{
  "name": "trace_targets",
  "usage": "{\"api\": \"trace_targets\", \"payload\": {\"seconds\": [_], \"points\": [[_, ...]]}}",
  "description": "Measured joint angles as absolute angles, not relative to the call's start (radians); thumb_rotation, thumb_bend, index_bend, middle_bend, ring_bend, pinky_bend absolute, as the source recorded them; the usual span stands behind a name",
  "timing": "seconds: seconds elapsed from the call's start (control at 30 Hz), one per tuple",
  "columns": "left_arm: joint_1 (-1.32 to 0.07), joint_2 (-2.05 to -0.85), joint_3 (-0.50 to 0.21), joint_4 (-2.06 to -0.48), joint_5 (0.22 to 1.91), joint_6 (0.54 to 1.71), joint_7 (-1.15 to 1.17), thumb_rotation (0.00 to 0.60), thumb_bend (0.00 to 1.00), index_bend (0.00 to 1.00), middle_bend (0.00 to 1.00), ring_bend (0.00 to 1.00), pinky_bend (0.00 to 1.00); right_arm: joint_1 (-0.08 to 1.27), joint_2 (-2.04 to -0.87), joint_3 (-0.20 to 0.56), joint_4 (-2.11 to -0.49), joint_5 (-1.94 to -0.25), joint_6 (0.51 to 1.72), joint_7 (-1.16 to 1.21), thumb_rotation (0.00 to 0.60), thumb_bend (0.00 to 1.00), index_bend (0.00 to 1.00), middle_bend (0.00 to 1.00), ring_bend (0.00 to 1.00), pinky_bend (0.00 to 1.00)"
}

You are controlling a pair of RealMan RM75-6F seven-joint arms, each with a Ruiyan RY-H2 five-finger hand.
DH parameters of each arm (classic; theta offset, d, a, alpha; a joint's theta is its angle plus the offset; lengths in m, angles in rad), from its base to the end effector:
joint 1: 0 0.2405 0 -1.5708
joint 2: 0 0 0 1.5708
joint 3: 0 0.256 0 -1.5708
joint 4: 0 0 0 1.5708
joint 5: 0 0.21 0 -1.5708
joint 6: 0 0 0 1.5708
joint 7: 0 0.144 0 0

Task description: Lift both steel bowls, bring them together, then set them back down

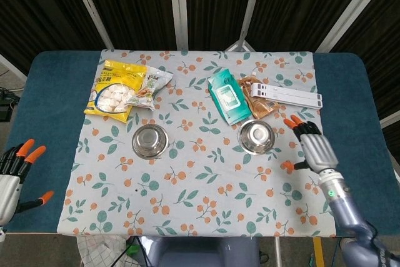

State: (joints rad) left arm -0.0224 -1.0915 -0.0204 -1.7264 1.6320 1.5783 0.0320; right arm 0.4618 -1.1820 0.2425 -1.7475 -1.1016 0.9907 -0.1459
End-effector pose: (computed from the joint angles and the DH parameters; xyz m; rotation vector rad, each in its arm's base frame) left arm -0.2805 0.1542 0.1603 -1.4052 -0.8833 -1.0147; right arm -0.2246 -0.3071 0.0984 1.5516 -1.1903 0.9227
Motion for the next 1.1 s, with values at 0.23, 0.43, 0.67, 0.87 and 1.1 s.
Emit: {"api": "trace_targets", "payload": {"seconds": [0.23,0.43,0.67,0.87,1.1], "points": [[-0.026,-1.107,-0.029,-1.716,1.616,1.581,0.038,0.600,0.01,0.15,0.00,0.00,0.03,0.597,-1.410,0.281,-1.601,-0.992,0.974,-0.257,0.600,0.01,0.14,0.06,0.11,0.00],[-0.024,-1.110,-0.031,-1.693,1.599,1.583,0.023,0.600,0.01,0.15,0.00,0.00,0.03,0.653,-1.501,0.285,-1.521,-0.938,0.965,-0.292,0.600,0.01,0.14,0.06,0.11,0.00],[-0.028,-1.112,-0.036,-1.676,1.583,1.577,0.006,0.600,0.01,0.15,0.00,0.00,0.03,0.677,-1.533,0.272,-1.464,-0.883,0.946,-0.324,0.600,0.01,0.15,0.06,0.11,0.00],[-0.028,-1.115,-0.035,-1.675,1.582,1.581,0.012,0.600,0.01,0.15,0.00,0.00,0.03,0.690,-1.548,0.255,-1.408,-0.851,0.924,-0.339,0.600,0.01,0.15,0.06,0.11,0.00],[-0.026,-1.118,-0.034,-1.676,1.585,1.589,0.014,0.600,0.01,0.15,0.00,0.00,0.03,0.693,-1.566,0.238,-1.355,-0.857,0.915,-0.324,0.600,0.01,0.17,0.06,0.14,0.00]]}}
